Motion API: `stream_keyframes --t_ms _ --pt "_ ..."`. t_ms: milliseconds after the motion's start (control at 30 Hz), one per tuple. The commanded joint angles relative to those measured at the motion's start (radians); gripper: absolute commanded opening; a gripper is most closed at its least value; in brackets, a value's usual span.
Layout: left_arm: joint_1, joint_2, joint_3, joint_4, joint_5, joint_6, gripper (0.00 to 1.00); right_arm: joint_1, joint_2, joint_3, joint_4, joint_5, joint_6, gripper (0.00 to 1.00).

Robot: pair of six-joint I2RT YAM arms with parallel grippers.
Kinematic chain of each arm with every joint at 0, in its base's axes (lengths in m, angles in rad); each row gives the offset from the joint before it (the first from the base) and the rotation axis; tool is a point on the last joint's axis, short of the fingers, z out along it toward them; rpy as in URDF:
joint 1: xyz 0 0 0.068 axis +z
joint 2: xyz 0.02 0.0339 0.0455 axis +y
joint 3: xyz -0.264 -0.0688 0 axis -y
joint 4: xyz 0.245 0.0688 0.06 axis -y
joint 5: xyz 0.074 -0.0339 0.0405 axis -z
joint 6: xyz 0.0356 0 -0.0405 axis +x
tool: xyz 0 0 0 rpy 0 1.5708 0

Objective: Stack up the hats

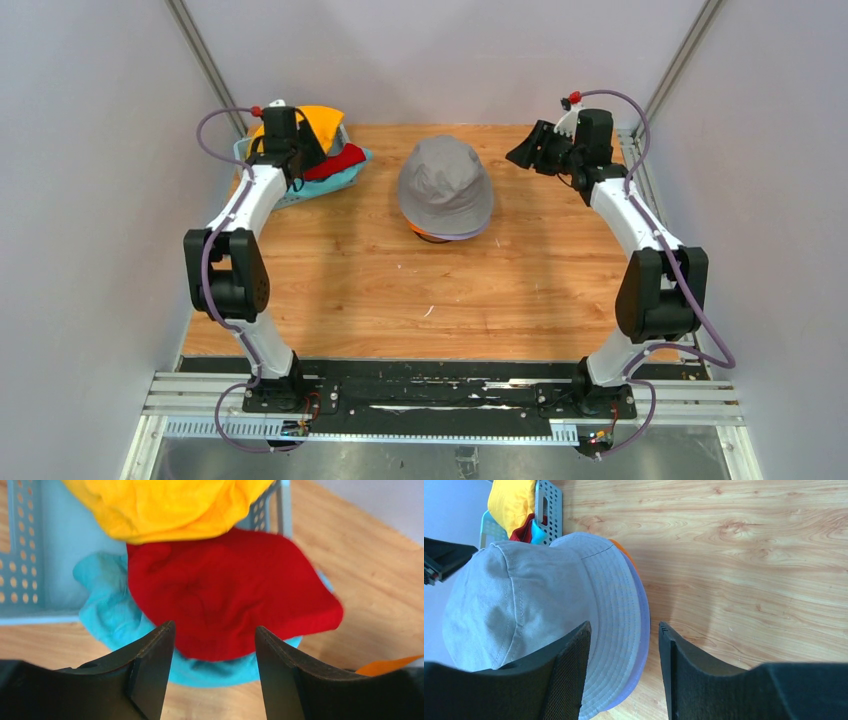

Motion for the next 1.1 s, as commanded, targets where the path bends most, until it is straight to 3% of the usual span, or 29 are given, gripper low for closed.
stream_keyframes --t_ms 0,300,367,533,567,867,1067 --pt "-0.005 -0.064 -0.071 -0.019 -0.023 0.032 0.64 0.013 0.013 0.017 0.028 -0.030 -0.017 0.52" --pt "-0.006 -0.023 -0.106 0.001 0.006 0.044 0.61 0.015 0.005 0.000 0.038 -0.038 -0.009 0.52" --pt "-0.005 -0.002 -0.091 0.001 0.009 0.042 0.52 0.015 0.000 -0.003 0.039 -0.036 -0.008 0.52" --pt "-0.005 0.005 -0.058 0.020 0.015 0.032 0.05 0.015 -0.009 -0.004 0.037 -0.036 -0.009 0.52" --pt "-0.005 -0.008 -0.054 0.028 0.016 0.031 0.01 0.015 -0.011 -0.004 0.037 -0.035 -0.008 0.52" --pt "-0.012 -0.256 -0.016 0.127 0.048 0.014 0.00 0.022 -0.052 -0.002 0.062 -0.055 -0.017 0.51" --pt "-0.012 -0.320 0.142 0.112 0.212 -0.060 0.00 0.024 -0.096 -0.026 0.203 -0.151 -0.012 0.51"
